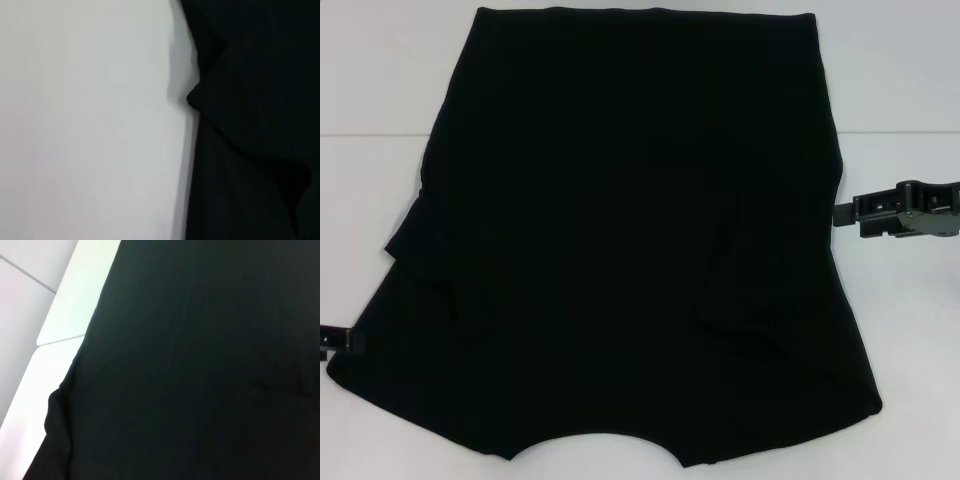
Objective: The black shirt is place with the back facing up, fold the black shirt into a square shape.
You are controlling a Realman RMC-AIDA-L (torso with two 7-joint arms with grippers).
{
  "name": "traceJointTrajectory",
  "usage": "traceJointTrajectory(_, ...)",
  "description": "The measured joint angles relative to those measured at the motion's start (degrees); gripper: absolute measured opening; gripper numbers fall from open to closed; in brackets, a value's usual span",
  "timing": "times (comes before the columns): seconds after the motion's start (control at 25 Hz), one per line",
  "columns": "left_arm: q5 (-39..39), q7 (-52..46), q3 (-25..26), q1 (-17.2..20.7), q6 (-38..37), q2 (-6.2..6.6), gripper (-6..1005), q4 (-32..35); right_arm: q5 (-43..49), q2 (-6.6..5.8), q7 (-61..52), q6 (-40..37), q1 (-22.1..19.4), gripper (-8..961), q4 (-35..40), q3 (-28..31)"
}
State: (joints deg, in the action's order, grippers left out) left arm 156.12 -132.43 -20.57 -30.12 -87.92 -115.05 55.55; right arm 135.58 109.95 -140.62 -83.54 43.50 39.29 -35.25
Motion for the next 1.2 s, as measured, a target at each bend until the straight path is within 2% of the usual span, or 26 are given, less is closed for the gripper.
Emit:
traceJointTrajectory(0.4, 0.1, 0.6, -0.1, 0.9, 0.0, -0.12, 590, -0.1, -0.1, 0.15, 0.0, 0.3, 0.0, 606, 0.0, 0.0)
traceJointTrajectory(1.2, -0.4, 1.9, -2.7, 0.3, -1.6, -1.73, 591, -0.9, -0.1, 0.29, 1.0, 0.0, -1.2, 607, 0.0, 0.6)
